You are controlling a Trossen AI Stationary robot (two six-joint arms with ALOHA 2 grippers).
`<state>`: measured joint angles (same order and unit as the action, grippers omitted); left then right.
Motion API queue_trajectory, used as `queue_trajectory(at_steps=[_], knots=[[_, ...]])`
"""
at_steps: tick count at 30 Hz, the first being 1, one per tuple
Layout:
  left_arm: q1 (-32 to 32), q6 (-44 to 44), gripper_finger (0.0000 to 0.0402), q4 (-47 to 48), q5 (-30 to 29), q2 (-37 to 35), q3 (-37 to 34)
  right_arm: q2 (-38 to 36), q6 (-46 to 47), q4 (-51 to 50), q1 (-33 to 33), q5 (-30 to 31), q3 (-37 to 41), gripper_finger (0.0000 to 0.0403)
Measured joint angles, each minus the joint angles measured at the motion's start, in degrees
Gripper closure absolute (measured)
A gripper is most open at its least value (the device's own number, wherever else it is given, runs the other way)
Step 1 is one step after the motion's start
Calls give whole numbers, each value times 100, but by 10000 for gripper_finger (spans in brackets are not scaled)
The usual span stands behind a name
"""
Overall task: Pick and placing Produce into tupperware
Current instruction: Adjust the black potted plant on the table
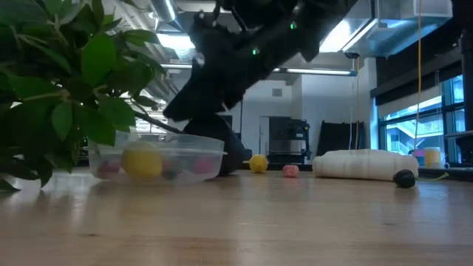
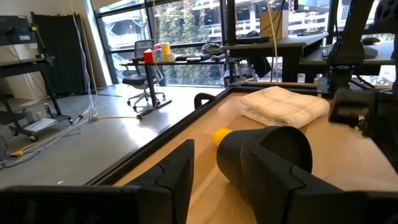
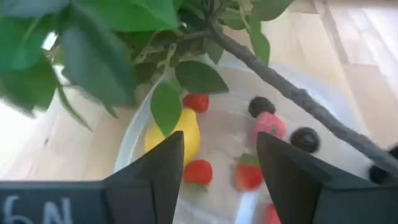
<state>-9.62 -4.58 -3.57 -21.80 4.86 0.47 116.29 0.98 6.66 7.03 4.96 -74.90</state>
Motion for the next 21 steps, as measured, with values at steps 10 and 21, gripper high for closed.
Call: queue_trajectory(at_steps=[10, 21], knots=[[2, 0, 276, -2, 0, -2, 0, -289, -1474, -1918, -16, 1423, -661, 199], [0, 2, 276, 0, 0, 0, 0, -282, -427, -2266, -290, 2913, -832, 199]])
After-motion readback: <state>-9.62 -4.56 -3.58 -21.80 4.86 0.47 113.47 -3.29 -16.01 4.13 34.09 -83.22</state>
